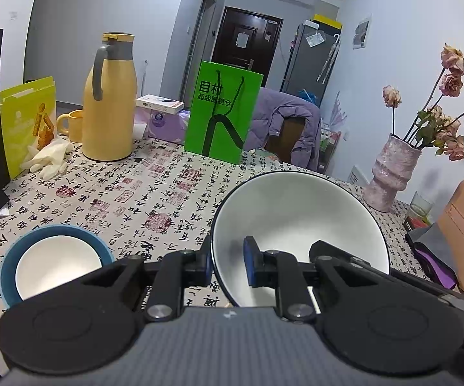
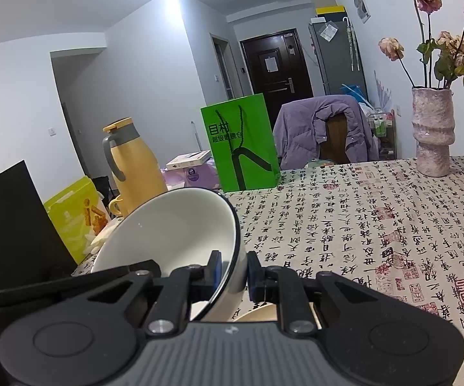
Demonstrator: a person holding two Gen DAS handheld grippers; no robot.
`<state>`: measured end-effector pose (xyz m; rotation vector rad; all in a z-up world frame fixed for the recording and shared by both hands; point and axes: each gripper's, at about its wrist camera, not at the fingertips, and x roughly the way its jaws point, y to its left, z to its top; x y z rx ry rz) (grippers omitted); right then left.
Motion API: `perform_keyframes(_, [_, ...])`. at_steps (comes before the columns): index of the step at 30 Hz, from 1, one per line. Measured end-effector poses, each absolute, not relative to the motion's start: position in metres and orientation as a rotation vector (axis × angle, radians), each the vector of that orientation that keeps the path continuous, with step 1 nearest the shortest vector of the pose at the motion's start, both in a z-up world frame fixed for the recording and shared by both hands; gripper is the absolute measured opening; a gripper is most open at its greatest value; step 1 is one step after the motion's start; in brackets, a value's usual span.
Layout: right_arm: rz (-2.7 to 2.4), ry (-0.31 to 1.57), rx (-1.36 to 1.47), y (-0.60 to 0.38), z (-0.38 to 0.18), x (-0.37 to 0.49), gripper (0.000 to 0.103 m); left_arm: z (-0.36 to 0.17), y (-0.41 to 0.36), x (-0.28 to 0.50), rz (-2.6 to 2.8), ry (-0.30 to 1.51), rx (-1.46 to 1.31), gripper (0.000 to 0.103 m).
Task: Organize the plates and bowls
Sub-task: 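Carry the held white bowl toward the blue bowl by the black bag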
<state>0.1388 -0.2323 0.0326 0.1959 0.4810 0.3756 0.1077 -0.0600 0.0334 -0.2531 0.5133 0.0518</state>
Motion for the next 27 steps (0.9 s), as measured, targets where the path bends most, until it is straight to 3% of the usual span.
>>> perform_keyframes(27, [0.394, 0.466, 0.168, -0.198, 0.033, 0.137, 0.016, 0.031, -0.027, 0.100, 0.069, 0.488, -0.289, 0.018])
